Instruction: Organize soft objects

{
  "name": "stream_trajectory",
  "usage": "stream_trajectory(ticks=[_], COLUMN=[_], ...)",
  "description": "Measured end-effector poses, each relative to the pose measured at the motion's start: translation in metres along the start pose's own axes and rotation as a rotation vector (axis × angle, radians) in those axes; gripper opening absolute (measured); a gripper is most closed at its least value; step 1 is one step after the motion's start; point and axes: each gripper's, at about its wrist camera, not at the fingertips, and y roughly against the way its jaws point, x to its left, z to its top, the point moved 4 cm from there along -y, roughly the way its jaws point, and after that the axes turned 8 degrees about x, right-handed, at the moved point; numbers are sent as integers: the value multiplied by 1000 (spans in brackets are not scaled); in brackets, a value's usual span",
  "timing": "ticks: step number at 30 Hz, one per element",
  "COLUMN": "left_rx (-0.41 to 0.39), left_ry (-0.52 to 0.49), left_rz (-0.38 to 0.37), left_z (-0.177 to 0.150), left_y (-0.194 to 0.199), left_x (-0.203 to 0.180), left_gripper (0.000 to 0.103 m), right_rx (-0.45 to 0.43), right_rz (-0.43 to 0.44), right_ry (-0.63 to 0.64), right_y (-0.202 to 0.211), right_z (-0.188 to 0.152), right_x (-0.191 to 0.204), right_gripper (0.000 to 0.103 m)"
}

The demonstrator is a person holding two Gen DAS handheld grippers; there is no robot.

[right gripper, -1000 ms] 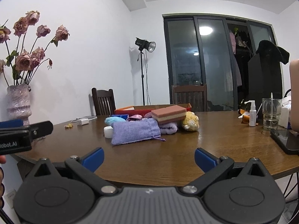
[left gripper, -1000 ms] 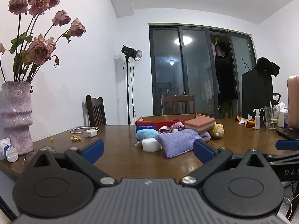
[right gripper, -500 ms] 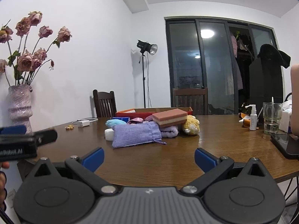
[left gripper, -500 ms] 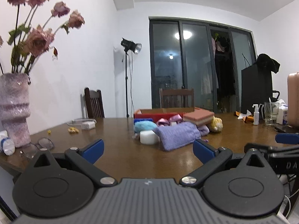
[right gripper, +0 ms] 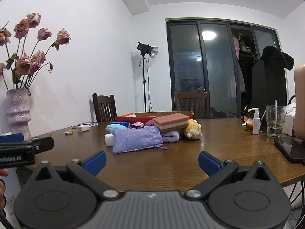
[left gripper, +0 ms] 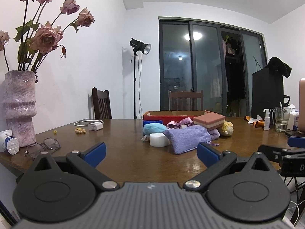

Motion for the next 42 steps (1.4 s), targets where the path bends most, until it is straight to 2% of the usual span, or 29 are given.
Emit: stream_trajectory(ticks=[15, 21, 24, 26, 28, 31, 33, 34, 35, 37, 39, 42], left_rx=[9, 3, 0, 86, 138, 217, 282, 317, 359, 447, 513, 562], left_ry=[20, 8, -3, -1, 40, 105, 140, 164, 197, 267, 319, 359], left_rz=[27, 34, -12, -11, -74, -107, -140, -163, -194, -269, -310, -361], left_z=[-1, 8, 16, 21, 29, 43, 50, 52, 53, 51, 47, 40], left_y=[-13, -39, -59, -81, -105, -143, -172, -186, -201, -229, -249, -267], left_x=[3, 1, 0, 1, 4, 4, 3, 2, 1, 1, 1, 2], left_gripper=[103, 103, 103, 103, 103, 103, 102, 95, 81, 68, 61, 44], right_rx=[-42, 8, 63, 107, 161, 252, 299, 312, 323, 352, 400, 460], right_rz=[-14, -14, 40, 81, 109, 175, 225, 240, 246, 243, 266, 316], right_ry=[-31, 7, 7, -26, -50, -95, -142, -159, -166, -194, -259, -334], right_y=[-8, -35, -59, -80, -105, -149, -179, -193, -208, -237, -263, -288], right_z=[4, 12, 22, 28, 37, 54, 63, 68, 72, 78, 81, 79], right_x=[-8, -12, -18, -25, -32, -43, -48, -50, -50, -56, -62, -64], right_gripper=[103, 103, 103, 103, 100, 87, 85, 84, 84, 79, 74, 66])
